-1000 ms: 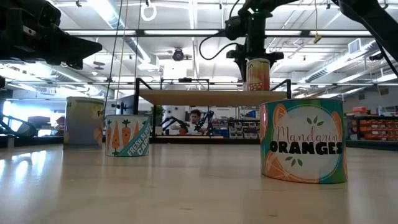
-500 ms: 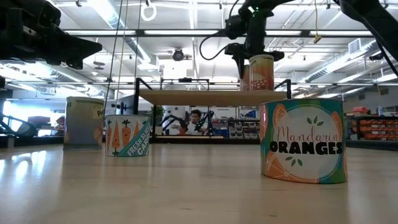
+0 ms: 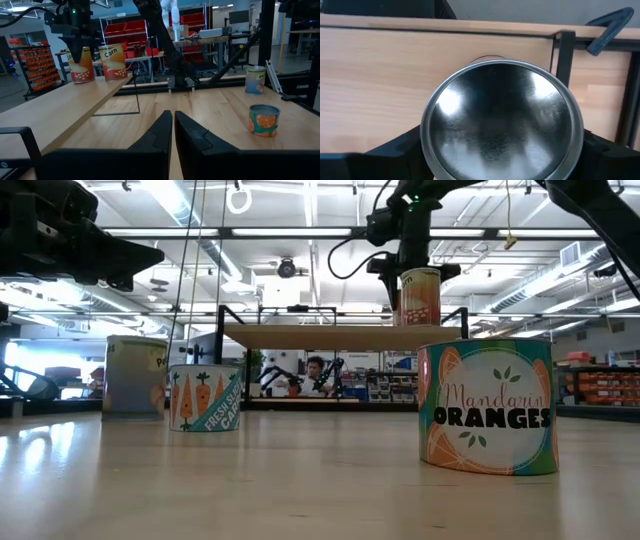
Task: Pick and place cans onto a shelf
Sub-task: Put the large canned corn on the shelf aligned with the other large canned corn
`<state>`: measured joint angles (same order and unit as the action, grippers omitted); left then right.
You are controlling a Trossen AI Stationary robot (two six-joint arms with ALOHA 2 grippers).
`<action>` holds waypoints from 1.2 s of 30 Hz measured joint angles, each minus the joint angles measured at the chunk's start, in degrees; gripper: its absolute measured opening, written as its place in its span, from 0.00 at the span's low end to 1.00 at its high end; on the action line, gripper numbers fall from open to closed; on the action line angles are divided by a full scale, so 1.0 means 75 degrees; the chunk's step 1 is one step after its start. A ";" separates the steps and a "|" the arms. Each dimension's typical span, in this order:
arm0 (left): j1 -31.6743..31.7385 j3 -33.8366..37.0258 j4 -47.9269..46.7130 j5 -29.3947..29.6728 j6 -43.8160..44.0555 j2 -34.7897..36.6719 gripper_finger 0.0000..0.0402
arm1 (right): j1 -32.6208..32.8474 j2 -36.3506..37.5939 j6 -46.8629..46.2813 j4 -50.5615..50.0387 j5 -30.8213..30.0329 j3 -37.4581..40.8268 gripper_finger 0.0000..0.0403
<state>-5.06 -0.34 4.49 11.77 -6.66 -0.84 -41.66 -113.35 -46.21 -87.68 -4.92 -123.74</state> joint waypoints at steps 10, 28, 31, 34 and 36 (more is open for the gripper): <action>-0.0003 -0.0003 0.0000 0.0000 0.0000 -0.0001 0.07 | -0.0002 -0.0002 0.0176 0.0091 -0.0060 0.0000 0.85; 0.0000 -0.0002 -0.0001 0.0002 -0.0003 -0.0001 0.07 | 0.0149 0.0177 0.0210 0.0041 -0.0260 0.0000 0.86; 0.0000 -0.0001 -0.0003 0.0000 -0.0003 0.0000 0.07 | 0.0293 0.0410 0.0247 0.0044 -0.0624 0.0000 0.86; -0.0001 -0.0002 -0.0003 0.0000 0.0000 -0.0003 0.07 | 0.0539 0.0759 0.0424 0.0096 -0.1129 0.0000 0.86; -0.0001 -0.0001 -0.0003 0.0001 0.0000 -0.0002 0.07 | 0.0818 0.1066 0.0619 0.0190 -0.1481 0.0000 0.86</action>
<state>-5.07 -0.35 4.47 11.78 -6.66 -0.86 -35.52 -105.36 -41.57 -86.25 -16.03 -123.74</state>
